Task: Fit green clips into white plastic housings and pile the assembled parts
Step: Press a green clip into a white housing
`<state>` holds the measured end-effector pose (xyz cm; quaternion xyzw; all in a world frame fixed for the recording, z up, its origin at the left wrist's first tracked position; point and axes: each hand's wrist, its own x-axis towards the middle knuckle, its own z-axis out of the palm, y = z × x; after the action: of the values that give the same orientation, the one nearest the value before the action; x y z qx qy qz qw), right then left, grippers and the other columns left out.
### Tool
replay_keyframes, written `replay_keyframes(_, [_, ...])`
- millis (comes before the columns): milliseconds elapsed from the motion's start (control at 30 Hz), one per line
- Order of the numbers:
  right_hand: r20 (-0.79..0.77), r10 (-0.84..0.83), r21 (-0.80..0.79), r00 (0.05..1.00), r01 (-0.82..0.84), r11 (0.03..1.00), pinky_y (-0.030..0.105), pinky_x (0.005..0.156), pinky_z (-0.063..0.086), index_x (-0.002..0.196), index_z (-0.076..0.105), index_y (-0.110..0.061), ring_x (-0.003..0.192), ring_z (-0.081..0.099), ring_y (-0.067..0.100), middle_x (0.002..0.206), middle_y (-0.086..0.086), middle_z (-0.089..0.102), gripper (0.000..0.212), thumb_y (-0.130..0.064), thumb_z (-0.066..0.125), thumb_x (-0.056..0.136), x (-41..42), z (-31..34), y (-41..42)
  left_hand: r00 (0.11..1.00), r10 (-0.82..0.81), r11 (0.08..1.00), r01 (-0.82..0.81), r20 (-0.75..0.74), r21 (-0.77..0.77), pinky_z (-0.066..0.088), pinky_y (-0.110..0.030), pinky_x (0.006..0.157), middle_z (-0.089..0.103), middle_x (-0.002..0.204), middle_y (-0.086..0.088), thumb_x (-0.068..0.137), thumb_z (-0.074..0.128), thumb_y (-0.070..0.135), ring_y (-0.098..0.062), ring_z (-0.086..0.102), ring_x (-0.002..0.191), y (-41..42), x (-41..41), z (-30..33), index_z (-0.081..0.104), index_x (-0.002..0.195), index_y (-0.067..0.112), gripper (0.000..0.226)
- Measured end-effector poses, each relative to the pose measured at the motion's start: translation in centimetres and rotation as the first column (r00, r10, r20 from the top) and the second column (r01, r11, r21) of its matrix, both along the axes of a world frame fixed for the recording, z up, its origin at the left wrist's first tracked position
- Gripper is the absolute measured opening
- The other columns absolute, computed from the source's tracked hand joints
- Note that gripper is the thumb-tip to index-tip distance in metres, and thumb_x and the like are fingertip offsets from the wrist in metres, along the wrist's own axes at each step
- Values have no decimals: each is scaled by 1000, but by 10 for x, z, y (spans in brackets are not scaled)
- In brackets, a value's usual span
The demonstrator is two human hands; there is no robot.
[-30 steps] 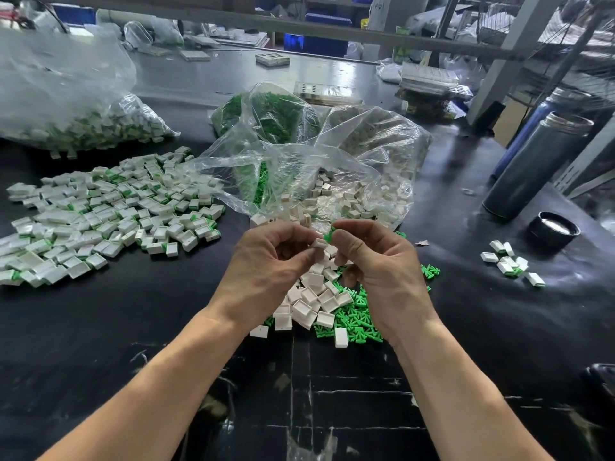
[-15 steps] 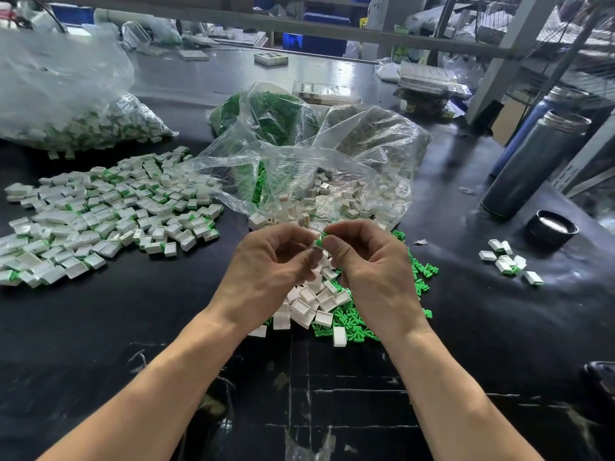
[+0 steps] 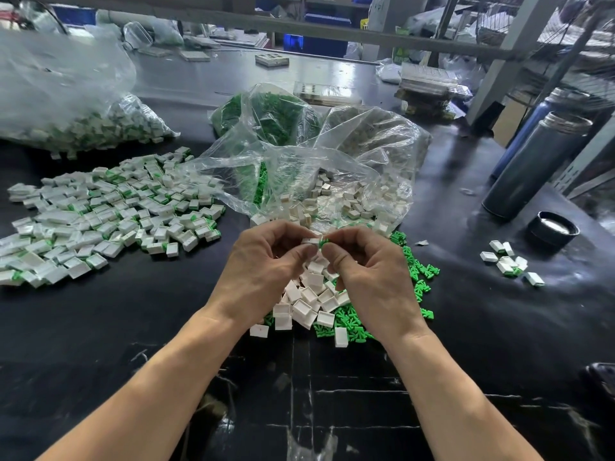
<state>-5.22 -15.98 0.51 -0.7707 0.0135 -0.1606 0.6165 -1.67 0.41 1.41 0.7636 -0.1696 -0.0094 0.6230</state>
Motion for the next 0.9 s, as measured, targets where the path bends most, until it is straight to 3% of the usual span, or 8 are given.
replay_keyframes(133, [19, -19, -107, 1000, 21, 994, 34, 68, 59, 93, 73, -25, 73, 69, 13, 81, -4, 74, 8, -18, 77, 92, -1, 0, 0, 1000, -10, 1000, 10, -29, -6, 57, -21, 65, 75, 78, 3, 90, 75, 14, -10, 66, 67, 2, 2, 0, 75, 96, 20, 8])
replay_keyframes(267, [13, -9, -114, 1000, 11, 993, 40, 70, 61, 95, 74, -25, 76, 70, 16, 83, -4, 74, 6, -19, 76, 94, 0, -2, 0, 999, -4, 999, 1, -54, -51, 57, -25, 62, 75, 79, 0, 89, 76, 9, -12, 65, 67, 2, 3, 0, 78, 92, 19, 10])
replay_keyframes(500, [38, -70, 98, 997, 66, 993, 20, 52, 50, 88, 72, -17, 57, 62, 9, 70, -3, 71, 15, -3, 71, 95, -1, -5, 12, 987, 19, 968, -57, -157, -244, 60, -26, 59, 76, 74, -12, 85, 77, 0, -18, 66, 62, -5, 0, -3, 81, 88, 10, 11])
replay_keyframes(733, [54, -105, 204, 993, 92, 975, 23, 55, 53, 88, 72, -8, 58, 63, 9, 71, 0, 71, 11, 0, 68, 96, -3, -6, 18, 975, 31, 932, -108, -221, -346, 57, -24, 56, 74, 67, -8, 83, 76, -5, -14, 66, 57, -13, -2, -7, 83, 75, 17, 24])
replay_keyframes(900, [64, -139, 228, 988, 121, 966, 24, 57, 55, 88, 72, -8, 60, 65, 11, 72, 2, 72, 13, 1, 68, 96, -4, -8, 21, 969, 27, 917, -121, -245, -380, 57, -24, 57, 74, 69, -8, 82, 77, -4, -14, 65, 58, -18, -4, -8, 81, 80, 12, 17])
